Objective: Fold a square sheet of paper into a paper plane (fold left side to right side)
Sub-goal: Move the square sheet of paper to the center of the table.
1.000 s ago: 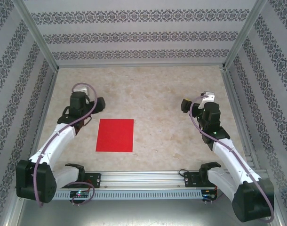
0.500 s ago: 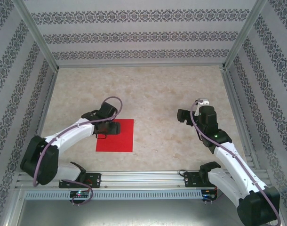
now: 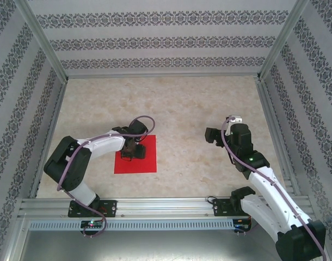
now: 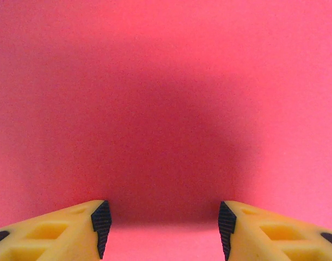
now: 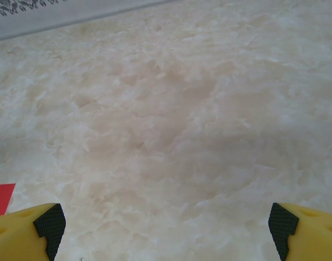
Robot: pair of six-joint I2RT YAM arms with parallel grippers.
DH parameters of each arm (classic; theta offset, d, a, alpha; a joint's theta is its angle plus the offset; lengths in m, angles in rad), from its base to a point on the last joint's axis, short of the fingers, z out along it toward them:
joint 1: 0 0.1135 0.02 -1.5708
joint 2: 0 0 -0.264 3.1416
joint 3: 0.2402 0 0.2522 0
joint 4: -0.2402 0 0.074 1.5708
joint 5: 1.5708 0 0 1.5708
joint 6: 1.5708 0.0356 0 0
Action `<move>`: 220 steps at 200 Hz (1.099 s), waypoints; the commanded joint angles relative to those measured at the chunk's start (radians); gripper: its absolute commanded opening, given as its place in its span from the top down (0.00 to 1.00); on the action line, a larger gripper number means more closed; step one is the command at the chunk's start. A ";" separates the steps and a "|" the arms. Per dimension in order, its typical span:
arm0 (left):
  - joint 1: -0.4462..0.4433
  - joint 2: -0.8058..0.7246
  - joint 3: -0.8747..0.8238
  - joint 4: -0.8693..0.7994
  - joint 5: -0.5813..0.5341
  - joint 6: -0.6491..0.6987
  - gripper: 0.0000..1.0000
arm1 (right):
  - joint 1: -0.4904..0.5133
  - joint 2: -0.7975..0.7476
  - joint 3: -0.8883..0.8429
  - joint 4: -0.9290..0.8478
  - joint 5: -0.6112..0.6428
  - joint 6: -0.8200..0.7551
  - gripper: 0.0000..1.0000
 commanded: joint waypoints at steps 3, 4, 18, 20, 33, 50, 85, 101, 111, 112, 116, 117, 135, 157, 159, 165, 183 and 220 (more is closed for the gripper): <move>-0.028 0.061 0.021 0.042 -0.007 -0.017 0.43 | 0.012 -0.045 0.013 -0.034 0.029 0.002 0.02; -0.030 0.064 0.022 0.042 -0.008 -0.017 0.43 | 0.012 -0.046 0.014 -0.035 0.030 0.001 0.02; -0.038 0.093 0.050 0.052 -0.013 -0.015 0.43 | 0.011 -0.059 0.013 -0.044 0.030 0.001 0.02; -0.040 0.096 0.054 0.054 -0.011 -0.014 0.43 | 0.012 -0.061 0.013 -0.045 0.031 0.001 0.02; -0.047 0.129 0.091 0.066 -0.003 -0.008 0.43 | 0.011 -0.067 0.013 -0.051 0.028 0.003 0.02; -0.059 0.182 0.156 0.072 0.007 0.008 0.43 | 0.012 -0.069 0.016 -0.060 0.024 0.006 0.02; -0.083 0.309 0.311 0.054 0.019 0.058 0.44 | 0.015 -0.080 0.010 -0.067 0.020 0.026 0.02; -0.085 0.371 0.386 0.034 0.035 0.082 0.43 | 0.017 -0.084 0.005 -0.065 0.018 0.032 0.02; -0.084 0.404 0.426 0.030 0.050 0.087 0.44 | 0.016 -0.081 0.004 -0.066 0.018 0.033 0.02; -0.084 0.406 0.431 0.029 0.052 0.088 0.44 | 0.016 -0.080 0.004 -0.065 0.018 0.033 0.02; -0.085 0.414 0.445 0.029 0.060 0.090 0.44 | 0.016 -0.078 0.003 -0.068 0.016 0.035 0.02; -0.085 0.417 0.448 0.029 0.061 0.090 0.44 | 0.017 -0.078 0.003 -0.067 0.016 0.035 0.02; -0.084 0.452 0.501 0.031 0.096 0.092 0.43 | 0.017 -0.063 0.004 -0.070 0.012 0.039 0.02; -0.084 0.451 0.538 0.029 0.125 0.095 0.43 | 0.017 -0.036 0.003 -0.065 -0.006 0.046 0.02; -0.084 0.448 0.539 0.028 0.125 0.095 0.43 | 0.017 -0.034 0.002 -0.064 -0.008 0.047 0.02; -0.084 0.437 0.542 0.029 0.128 0.096 0.42 | 0.017 -0.025 0.004 -0.064 -0.014 0.048 0.02; -0.082 0.384 0.538 0.028 0.129 0.101 0.40 | 0.019 0.013 0.010 -0.051 -0.035 0.049 0.02; -0.060 0.229 0.457 0.054 0.128 0.073 0.36 | 0.033 0.153 0.060 -0.006 -0.135 0.049 0.02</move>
